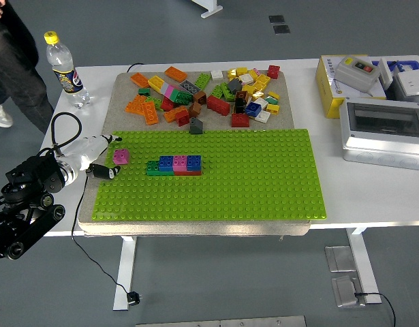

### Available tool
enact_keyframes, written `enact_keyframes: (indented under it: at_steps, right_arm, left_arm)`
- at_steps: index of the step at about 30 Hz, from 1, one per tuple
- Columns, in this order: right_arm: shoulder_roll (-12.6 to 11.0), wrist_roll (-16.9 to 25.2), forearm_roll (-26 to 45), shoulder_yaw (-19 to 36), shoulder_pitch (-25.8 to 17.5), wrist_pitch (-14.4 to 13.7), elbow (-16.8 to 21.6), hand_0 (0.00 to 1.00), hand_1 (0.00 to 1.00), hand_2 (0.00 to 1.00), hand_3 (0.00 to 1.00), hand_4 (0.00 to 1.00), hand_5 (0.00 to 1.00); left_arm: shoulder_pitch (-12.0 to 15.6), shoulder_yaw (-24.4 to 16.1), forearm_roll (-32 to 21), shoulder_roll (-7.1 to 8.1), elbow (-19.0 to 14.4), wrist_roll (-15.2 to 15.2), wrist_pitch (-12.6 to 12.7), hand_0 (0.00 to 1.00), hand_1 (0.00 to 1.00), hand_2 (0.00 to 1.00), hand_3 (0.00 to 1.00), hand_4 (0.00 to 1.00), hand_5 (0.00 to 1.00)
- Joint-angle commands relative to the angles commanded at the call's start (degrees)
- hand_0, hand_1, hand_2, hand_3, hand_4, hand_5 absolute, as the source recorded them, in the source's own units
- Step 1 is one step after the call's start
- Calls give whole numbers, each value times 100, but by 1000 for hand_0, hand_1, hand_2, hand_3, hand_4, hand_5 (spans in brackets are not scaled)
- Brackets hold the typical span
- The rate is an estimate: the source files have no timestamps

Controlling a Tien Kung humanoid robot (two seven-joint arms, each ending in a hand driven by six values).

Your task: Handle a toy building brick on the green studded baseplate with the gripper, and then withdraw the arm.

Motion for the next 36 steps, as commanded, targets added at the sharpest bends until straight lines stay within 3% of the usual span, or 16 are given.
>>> enact_keyframes:
  at_steps: [12,36]
  right_arm:
    - [-2,51,216,-215,16,27,0,703,694,760,720,435,839]
    - [0,92,329,-301,50,36,0,705,695,760,722,437,839]
  left_arm:
    - [-79,38,-107,-81,261,-68,35,998,998,998,911,640,248]
    - [-152,49,-255,-168,436,-125,53,998,994,998,850,629,247]
